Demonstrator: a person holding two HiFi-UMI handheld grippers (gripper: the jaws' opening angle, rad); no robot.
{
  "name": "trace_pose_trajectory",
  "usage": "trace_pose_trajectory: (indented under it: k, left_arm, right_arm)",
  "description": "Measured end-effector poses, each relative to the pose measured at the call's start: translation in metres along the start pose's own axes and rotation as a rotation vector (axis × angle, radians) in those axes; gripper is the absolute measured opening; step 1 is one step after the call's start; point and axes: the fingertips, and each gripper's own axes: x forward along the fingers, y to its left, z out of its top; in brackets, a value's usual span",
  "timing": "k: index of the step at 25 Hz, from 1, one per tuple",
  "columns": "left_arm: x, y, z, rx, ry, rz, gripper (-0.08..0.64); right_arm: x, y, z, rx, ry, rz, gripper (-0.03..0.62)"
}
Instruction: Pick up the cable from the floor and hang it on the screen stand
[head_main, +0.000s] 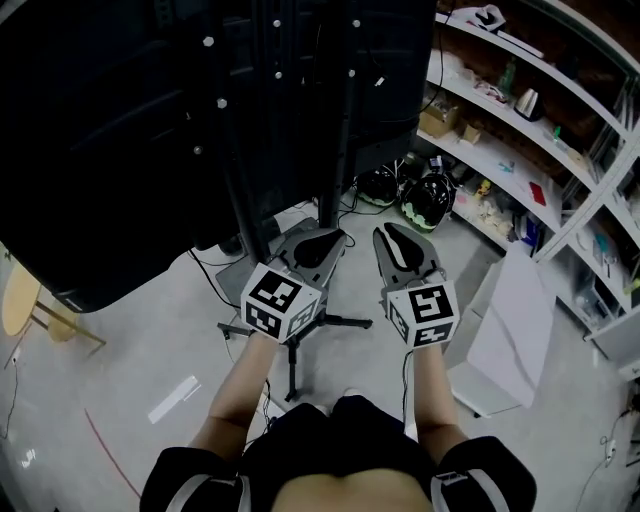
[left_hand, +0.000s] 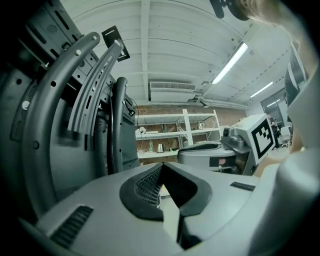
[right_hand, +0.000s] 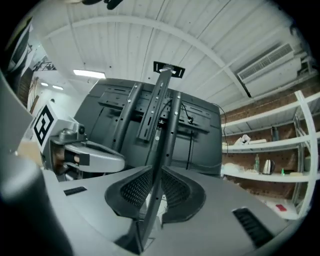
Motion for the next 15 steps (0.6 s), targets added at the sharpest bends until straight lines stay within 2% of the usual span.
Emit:
trace_pose_trajectory:
  k: [3, 5, 11, 15]
  left_arm:
    - [-0.015, -0.01, -0.023, -0.011, 0.034, -0.005, 0.008]
    - [-0.024, -0.016, -0.034, -0.03, 0.038, 0.002, 0.008]
    - [-0.044, -0.034, -0.061, -0.058, 0.047, 0.035, 0.008]
    - [-0.053, -0.047, -0.076, -0.125, 0.038, 0.059, 0.008]
  right_arm:
    - [-0.022, 0.022, -0.014, 0.141, -0.008, 0.002, 0.051]
    - [-0.034, 0.033, -0.022, 0.2, -0.012, -0.01, 0.041]
    - [-0.054, 0.055, -0.039, 0.274, -0.011, -0.058, 0.023]
    - [-0.067, 0.069, -0.05, 0.348, -0.008, -0.073, 0.023]
